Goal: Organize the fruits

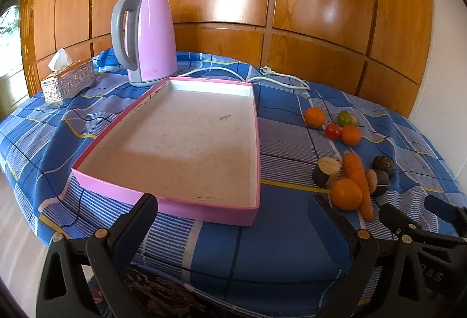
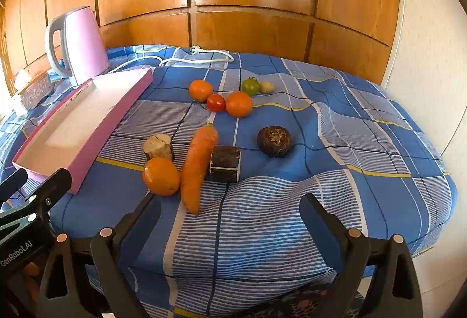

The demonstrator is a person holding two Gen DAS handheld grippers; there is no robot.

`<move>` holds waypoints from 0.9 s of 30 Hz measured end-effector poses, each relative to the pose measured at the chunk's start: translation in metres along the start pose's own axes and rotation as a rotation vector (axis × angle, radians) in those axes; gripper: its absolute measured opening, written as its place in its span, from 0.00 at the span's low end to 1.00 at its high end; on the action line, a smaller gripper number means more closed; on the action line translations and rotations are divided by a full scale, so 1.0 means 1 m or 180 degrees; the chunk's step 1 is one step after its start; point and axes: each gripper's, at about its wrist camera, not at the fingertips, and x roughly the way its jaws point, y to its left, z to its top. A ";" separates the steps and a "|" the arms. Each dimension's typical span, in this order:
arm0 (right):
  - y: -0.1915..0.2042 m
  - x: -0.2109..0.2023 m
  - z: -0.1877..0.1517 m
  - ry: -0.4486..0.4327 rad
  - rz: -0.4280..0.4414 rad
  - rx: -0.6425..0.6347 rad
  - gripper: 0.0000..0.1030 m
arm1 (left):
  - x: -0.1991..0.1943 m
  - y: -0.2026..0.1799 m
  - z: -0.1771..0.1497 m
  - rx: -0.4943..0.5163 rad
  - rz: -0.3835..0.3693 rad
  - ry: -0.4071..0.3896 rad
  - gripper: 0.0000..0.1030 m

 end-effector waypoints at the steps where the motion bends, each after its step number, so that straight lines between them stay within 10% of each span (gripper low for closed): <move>1: 0.001 0.000 0.000 -0.0002 0.0002 -0.0006 0.95 | 0.000 0.000 0.000 -0.0002 -0.0002 -0.0001 1.00; 27: 0.006 0.002 -0.001 0.0050 0.0066 -0.0083 0.94 | 0.004 -0.003 -0.001 0.0086 -0.0055 0.0067 1.00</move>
